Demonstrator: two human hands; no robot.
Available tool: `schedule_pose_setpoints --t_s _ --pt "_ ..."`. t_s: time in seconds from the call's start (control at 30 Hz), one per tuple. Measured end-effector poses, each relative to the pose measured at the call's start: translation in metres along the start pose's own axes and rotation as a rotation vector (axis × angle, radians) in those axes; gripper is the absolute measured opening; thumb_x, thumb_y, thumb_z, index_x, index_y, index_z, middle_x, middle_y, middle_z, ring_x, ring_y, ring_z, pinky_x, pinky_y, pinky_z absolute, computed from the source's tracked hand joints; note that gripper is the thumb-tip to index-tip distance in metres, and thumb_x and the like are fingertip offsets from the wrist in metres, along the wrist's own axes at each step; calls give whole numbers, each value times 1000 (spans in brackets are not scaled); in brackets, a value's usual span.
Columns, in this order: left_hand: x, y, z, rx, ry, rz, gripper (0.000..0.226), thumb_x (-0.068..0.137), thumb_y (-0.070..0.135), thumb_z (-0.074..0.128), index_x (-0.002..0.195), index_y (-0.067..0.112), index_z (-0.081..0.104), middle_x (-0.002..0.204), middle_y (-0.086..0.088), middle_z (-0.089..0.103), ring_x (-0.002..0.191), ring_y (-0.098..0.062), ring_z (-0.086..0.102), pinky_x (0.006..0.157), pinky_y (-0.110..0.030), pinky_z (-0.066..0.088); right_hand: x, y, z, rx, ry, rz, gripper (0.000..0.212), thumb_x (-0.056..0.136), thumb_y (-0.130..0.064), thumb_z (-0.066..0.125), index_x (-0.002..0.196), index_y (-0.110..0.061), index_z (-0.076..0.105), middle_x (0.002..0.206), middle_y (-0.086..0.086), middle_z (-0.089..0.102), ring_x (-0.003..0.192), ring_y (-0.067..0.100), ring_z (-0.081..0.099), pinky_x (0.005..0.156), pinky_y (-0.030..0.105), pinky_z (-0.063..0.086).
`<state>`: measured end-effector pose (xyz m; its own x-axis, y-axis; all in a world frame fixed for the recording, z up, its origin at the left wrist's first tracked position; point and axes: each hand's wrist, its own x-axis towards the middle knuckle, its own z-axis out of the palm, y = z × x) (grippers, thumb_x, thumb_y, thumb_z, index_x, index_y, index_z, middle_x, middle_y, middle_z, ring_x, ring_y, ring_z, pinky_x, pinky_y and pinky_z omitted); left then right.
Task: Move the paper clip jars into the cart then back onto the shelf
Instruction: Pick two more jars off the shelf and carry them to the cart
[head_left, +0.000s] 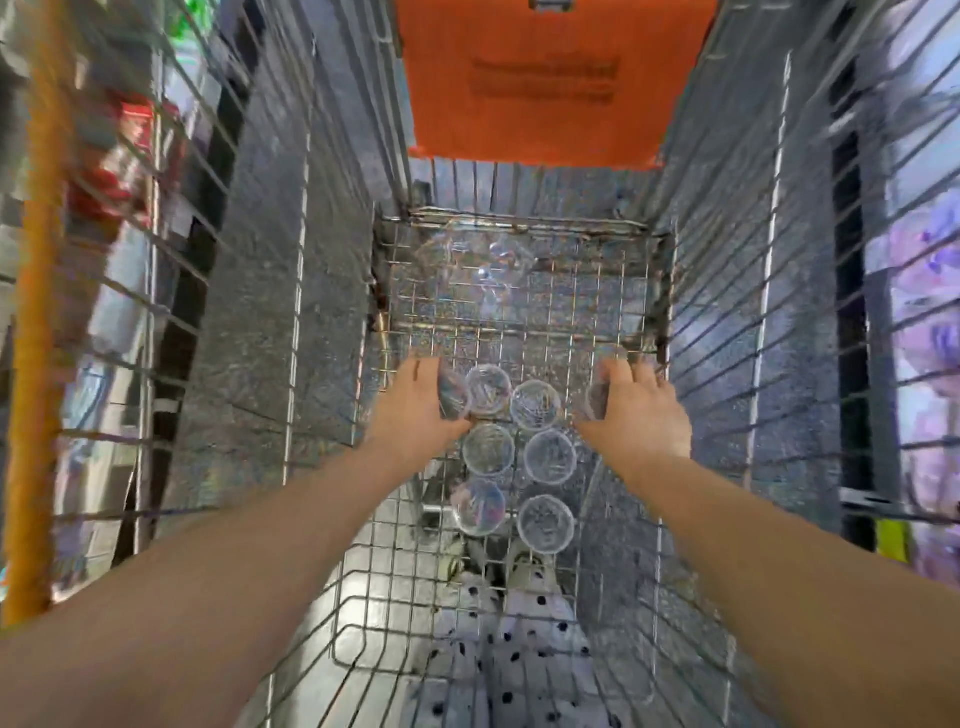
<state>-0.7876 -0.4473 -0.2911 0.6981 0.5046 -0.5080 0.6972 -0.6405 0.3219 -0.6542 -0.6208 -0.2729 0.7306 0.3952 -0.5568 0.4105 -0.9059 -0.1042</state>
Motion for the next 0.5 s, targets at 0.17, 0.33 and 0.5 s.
schedule_pose_setpoints --t_s 0.17,0.33,0.5 --pt "5 -17 22 -20 -28 -17 63 78 37 71 127 15 39 121 -5 43 103 -20 51 87 -33 46 8 0 24 48 -69 17 59 83 -34 67 131 -20 36 130 7 44 119 30 42 90 40 43" --pt "4 -27 37 -35 -65 -31 67 75 31 74 128 13 38 122 -6 43 96 -14 48 88 -27 45 6 0 37 80 -104 21 61 84 -22 67 135 -23 34 132 4 43 119 26 43 89 37 44" --pt "2 -23 42 -5 -130 12 74 73 30 76 132 13 33 127 -9 40 108 -24 52 93 -36 47 0 7 44 110 -121 -10 63 84 -11 64 137 -23 33 135 3 42 121 24 42 96 37 41"
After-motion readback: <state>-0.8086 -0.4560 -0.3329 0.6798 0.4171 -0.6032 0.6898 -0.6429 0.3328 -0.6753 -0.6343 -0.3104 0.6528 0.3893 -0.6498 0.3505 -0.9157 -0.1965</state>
